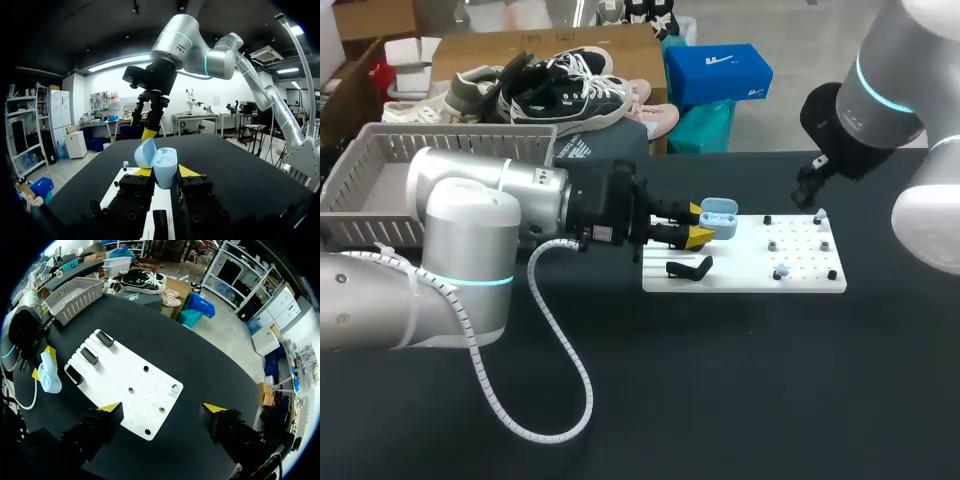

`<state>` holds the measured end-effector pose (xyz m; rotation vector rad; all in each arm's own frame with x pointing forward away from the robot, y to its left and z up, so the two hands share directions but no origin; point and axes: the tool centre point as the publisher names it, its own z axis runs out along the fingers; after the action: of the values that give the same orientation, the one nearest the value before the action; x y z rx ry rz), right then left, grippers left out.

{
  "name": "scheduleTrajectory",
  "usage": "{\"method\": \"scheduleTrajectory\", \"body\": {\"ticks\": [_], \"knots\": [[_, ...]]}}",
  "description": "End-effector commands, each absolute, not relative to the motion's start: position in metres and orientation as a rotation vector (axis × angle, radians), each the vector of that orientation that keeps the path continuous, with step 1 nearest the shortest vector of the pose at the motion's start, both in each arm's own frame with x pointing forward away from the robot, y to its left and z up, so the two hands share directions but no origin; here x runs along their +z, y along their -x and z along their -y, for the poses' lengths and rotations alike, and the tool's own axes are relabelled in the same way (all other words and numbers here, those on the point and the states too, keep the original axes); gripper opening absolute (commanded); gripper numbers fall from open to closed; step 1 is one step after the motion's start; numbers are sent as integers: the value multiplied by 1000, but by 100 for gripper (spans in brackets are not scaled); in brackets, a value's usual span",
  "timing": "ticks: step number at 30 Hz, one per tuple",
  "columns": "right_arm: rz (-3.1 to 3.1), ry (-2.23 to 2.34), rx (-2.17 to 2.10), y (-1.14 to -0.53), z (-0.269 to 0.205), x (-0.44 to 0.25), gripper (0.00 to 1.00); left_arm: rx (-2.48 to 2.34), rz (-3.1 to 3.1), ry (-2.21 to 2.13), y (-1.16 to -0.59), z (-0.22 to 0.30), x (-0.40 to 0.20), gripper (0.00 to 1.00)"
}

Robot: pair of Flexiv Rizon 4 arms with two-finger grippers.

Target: Pick up each earbud case from the left stands, insert the matching earbuds, close the lid, and place the case in the box.

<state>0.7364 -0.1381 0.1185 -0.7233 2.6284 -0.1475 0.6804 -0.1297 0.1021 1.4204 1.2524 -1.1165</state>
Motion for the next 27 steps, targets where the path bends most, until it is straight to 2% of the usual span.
{"method": "scheduleTrajectory", "body": {"ticks": [1, 5, 8, 10, 11, 21, 27], "knots": [[-2642, 638, -372, -755, 131, 103, 100, -1115, -1251, -1418, -680, 130, 101, 0], [-2694, 589, -353, -766, 134, 91, 100, -1115, -1251, -1418, -680, 130, 101, 0], [-2713, 570, -344, -772, 135, 83, 95, -1115, -1251, -1418, -680, 130, 101, 0], [-2727, 559, -338, -774, 135, 79, 82, -1115, -1251, -1418, -680, 130, 101, 0], [-2734, 556, -340, -776, 136, 77, 80, -1115, -1251, -1418, -680, 130, 101, 0], [-2799, 528, -331, -775, 147, 53, 64, -1115, -1251, -1418, -680, 130, 101, 0], [-2817, 509, -326, -774, 152, 48, 49, -1115, -1251, -1418, -680, 130, 101, 0]]}}
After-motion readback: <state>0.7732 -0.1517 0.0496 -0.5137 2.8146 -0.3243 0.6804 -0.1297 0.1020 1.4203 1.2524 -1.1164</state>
